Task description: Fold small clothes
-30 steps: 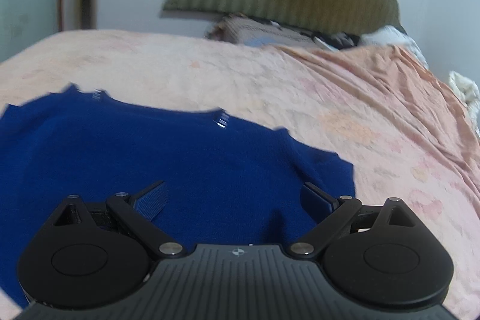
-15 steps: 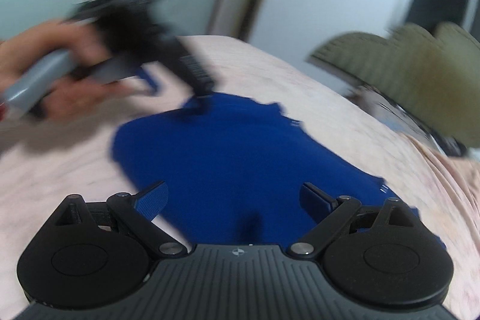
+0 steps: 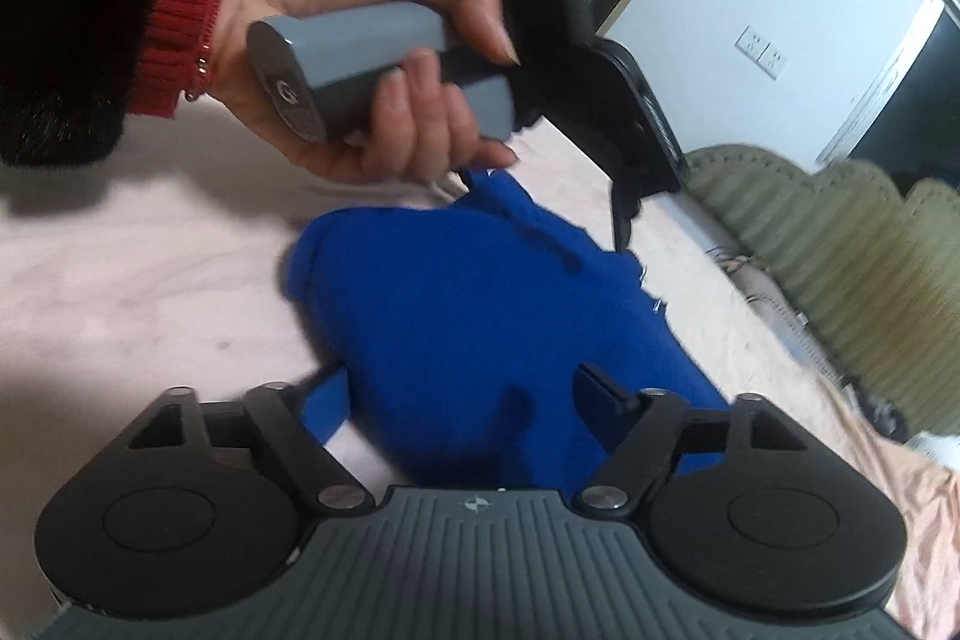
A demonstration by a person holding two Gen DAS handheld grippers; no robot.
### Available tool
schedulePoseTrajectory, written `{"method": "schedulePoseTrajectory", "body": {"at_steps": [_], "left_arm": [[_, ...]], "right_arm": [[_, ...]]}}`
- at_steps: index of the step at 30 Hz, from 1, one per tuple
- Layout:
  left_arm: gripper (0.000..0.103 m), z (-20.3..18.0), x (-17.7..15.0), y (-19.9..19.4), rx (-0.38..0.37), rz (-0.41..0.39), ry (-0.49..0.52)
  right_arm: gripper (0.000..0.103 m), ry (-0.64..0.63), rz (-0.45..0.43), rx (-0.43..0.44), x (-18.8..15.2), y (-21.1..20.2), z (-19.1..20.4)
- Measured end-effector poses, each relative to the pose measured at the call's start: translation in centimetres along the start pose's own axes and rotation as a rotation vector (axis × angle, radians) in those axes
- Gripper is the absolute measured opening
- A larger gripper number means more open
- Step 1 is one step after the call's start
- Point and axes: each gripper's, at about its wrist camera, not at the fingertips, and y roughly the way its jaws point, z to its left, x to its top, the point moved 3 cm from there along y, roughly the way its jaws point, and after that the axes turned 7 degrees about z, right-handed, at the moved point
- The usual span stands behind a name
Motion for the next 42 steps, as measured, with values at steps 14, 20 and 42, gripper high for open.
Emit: {"method": "schedulePoseTrajectory", "body": {"at_steps": [14, 20, 42], "left_arm": [[0.012, -3.2, 1.3, 2.9, 0.189, -0.01, 0.116], [0.011, -6.8, 0.2, 1.6, 0.345, -0.078, 0.249], [0.011, -18.8, -2.3, 0.6, 0.566, -0.229, 0.485]], "right_arm": [[0.012, 0.106, -0.004, 0.087, 0.5, 0.5, -0.6], [0.007, 0.158, -0.056, 0.077, -0.3, -1.1, -2.2], [0.004, 0.383, -0.118, -0.039, -7.0, -7.0, -8.6]]}}
